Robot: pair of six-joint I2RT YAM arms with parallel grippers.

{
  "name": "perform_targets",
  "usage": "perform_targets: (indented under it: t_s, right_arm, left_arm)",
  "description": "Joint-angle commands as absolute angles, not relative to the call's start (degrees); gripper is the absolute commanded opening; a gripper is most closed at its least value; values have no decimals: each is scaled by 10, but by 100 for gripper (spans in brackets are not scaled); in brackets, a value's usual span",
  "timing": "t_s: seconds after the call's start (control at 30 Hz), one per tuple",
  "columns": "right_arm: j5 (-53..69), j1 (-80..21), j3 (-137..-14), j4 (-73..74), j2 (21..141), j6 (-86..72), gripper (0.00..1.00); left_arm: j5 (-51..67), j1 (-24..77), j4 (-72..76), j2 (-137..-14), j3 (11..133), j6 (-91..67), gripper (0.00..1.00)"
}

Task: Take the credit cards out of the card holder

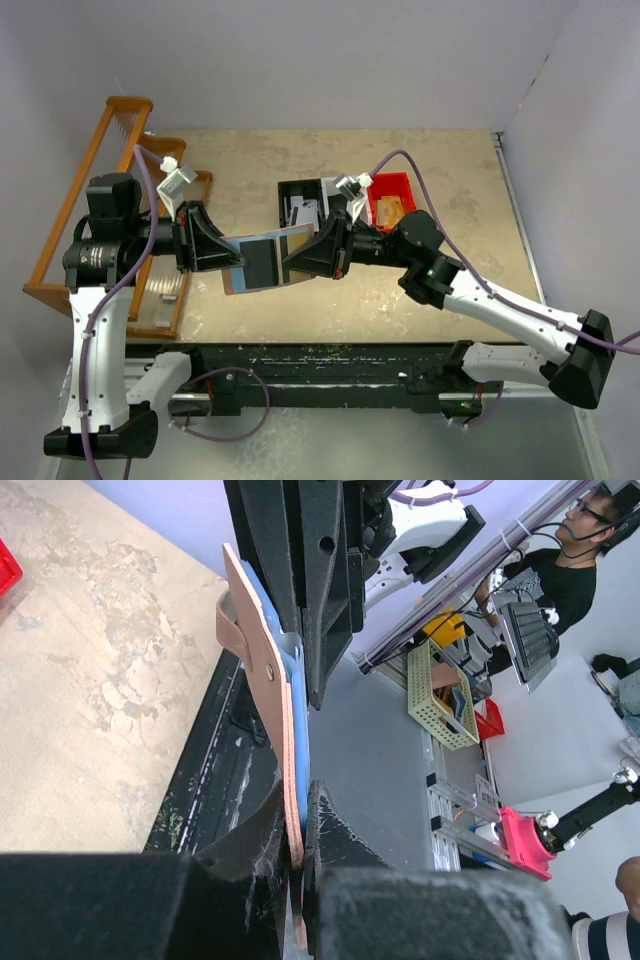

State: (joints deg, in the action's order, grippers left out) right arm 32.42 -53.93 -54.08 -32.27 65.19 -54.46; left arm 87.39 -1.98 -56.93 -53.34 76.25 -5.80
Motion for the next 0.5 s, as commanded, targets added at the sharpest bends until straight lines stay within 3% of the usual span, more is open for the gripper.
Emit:
perform_targets:
  t_s: [0.0, 0.1, 0.17, 0.33, 0.47]
  right_arm:
    - [313, -537, -551, -340, 654, -528, 3]
    - [332, -539, -569, -364, 684, -536, 28]
    - [337, -540, -572, -378, 699, -541, 37]
    - [346, -542, -595, -390, 717, -545, 38]
    - [349, -544, -599, -399, 725, -550, 23]
  left_arm:
    - [919, -20, -530, -529, 766, -87, 3]
    - [915, -20, -525, -530, 766, -92, 3]
    - [913, -20, -523, -529, 765, -95, 3]
    - [900, -20, -521, -528, 763, -98, 3]
    - [893, -20, -513, -528, 757, -104, 3]
